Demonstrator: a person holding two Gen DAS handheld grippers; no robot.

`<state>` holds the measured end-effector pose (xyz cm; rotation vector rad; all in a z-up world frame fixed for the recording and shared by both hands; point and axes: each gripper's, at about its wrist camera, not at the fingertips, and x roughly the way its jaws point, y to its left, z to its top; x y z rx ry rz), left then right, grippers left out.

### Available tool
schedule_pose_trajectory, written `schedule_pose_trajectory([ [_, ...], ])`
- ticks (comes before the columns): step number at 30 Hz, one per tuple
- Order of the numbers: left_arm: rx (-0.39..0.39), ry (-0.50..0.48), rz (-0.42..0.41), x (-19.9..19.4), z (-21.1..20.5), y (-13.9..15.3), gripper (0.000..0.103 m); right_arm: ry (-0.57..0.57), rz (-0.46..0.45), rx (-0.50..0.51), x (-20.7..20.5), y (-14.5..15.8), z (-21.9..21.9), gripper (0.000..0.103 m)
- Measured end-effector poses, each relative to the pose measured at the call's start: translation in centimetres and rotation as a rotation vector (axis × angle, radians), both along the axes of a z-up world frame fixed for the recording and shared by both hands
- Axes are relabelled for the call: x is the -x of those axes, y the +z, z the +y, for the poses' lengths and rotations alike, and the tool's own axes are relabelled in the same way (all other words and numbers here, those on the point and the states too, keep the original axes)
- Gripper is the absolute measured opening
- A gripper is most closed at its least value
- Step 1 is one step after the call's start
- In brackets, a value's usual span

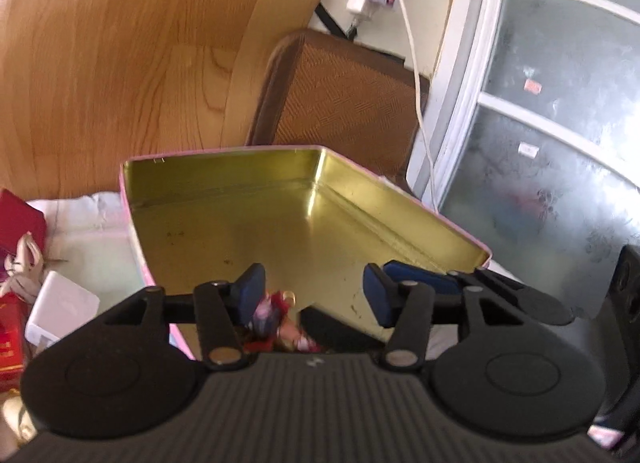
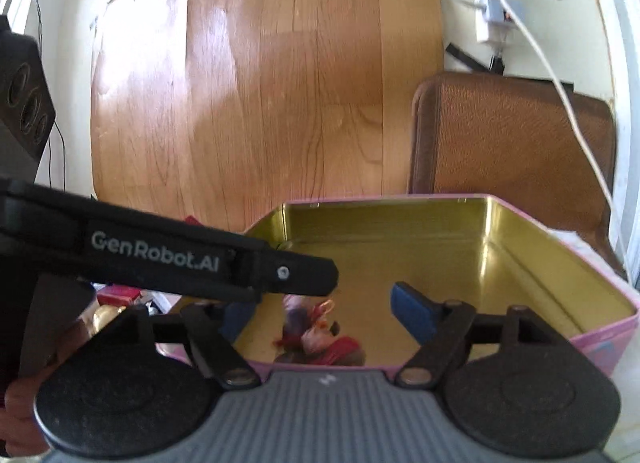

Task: Organize rigid objects
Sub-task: 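Carry the figurine over the pink tin and open the left gripper, then move the left gripper back to the white pill bottle and grasp it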

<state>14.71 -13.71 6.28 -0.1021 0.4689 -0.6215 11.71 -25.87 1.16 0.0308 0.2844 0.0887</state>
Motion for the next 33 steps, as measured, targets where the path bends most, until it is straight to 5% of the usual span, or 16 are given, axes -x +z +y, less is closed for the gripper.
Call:
schedule_pose_trajectory([
  [3, 0.092, 0.032, -0.048, 2.0, 2.7, 1.3, 0.066, -0.049, -0.077, 0.005, 0.4, 1.2, -0.6, 0.079],
  [6, 0.11, 0.092, -0.083, 4.0, 5.9, 2.2, 0.066, -0.102, -0.15, 0.052, 0.1, 2.3, -0.8, 0.096],
  [12, 0.037, 0.305, -0.088, 8.0, 13.2, 1.0, 0.067, -0.232, -0.308, 0.313, -1.9, 2.9, 0.6, 0.102],
  [19, -0.091, 0.48, -0.015, 11.4, 20.1, -2.4, 0.07, -0.309, -0.279, 0.682, -5.0, -0.3, 2.2, 0.102],
  [23, -0.066, 0.519, -0.004, 12.3, 21.9, -3.3, 0.07, -0.361, -0.253, 0.804, -5.6, -1.4, 3.6, 0.102],
  [33, 0.048, 0.476, -0.039, 13.6, 24.9, -3.4, 0.074, -0.404, -0.211, 0.765, -0.8, -0.2, 5.6, 0.103],
])
